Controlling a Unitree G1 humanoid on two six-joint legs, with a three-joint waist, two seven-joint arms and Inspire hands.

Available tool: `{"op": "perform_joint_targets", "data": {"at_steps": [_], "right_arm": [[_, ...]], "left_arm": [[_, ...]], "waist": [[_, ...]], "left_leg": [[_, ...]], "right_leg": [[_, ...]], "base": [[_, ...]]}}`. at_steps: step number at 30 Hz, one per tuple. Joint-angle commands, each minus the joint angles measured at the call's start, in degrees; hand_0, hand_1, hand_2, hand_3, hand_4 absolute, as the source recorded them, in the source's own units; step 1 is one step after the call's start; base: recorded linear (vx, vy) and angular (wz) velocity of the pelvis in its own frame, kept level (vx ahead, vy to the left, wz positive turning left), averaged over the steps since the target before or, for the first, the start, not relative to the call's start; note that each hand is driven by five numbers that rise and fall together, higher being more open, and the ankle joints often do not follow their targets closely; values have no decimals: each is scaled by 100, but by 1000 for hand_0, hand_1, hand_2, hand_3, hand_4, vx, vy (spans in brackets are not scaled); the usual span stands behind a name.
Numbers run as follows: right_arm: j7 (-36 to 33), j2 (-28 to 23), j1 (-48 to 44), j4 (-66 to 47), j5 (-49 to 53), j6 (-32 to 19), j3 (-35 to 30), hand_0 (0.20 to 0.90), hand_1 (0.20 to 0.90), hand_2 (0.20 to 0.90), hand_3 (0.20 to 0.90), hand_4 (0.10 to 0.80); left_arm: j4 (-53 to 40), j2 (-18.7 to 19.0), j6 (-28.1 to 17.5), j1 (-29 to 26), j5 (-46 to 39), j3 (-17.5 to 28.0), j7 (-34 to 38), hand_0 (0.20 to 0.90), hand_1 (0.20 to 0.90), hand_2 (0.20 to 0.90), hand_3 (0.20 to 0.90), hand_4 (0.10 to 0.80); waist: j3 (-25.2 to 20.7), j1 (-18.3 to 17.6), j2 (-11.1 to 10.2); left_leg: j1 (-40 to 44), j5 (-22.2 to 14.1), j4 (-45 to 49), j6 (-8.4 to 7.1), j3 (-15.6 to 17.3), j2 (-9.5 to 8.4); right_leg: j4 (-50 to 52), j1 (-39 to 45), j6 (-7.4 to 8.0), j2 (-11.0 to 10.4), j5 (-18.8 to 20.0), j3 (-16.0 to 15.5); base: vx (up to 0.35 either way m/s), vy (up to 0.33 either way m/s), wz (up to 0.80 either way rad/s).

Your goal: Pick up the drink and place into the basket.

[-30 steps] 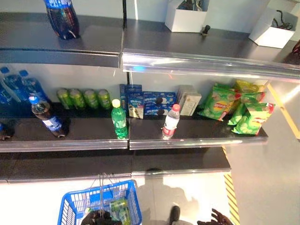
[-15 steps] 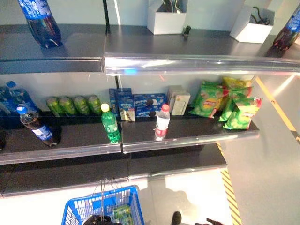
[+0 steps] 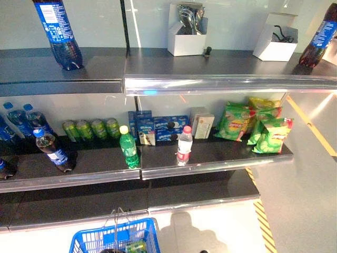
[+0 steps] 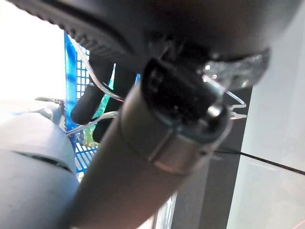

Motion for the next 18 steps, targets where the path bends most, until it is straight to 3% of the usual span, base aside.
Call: {"op": "perform_joint_targets", "data": {"at_steps": [1, 13, 18], "right_arm": [[77, -58, -303, 451, -73, 27, 21, 900, 900, 900, 900, 800], [218, -121, -265, 481, -164, 33, 24, 900, 900, 900, 900, 800], [114, -112, -318, 453, -3, 52, 111, 900, 900, 900, 900, 800]], "left_arm": [[-248, 115, -548, -442, -60, 98, -132, 300, 300, 300, 200, 100], [-241, 125, -626, -403, -195, 192, -103, 300, 300, 300, 200, 100], [-280, 49, -647, -447, -293, 100, 18, 300, 300, 300, 200, 100]], "waist": [[94, 98, 151], [219, 109, 147], [437, 137, 175]], "left_leg": [[-222, -72, 121, 327, -84, -353], [-336, 7, 51, 260, -80, -278], [-788, 149, 11, 214, -73, -211]], "right_leg": [[329, 389, 182, -78, -488, -64], [228, 312, 169, -31, -456, -55], [114, -133, 146, 24, -332, 7]], "base": [[0, 0, 0], [31, -5, 0], [-41, -14, 0]]}}
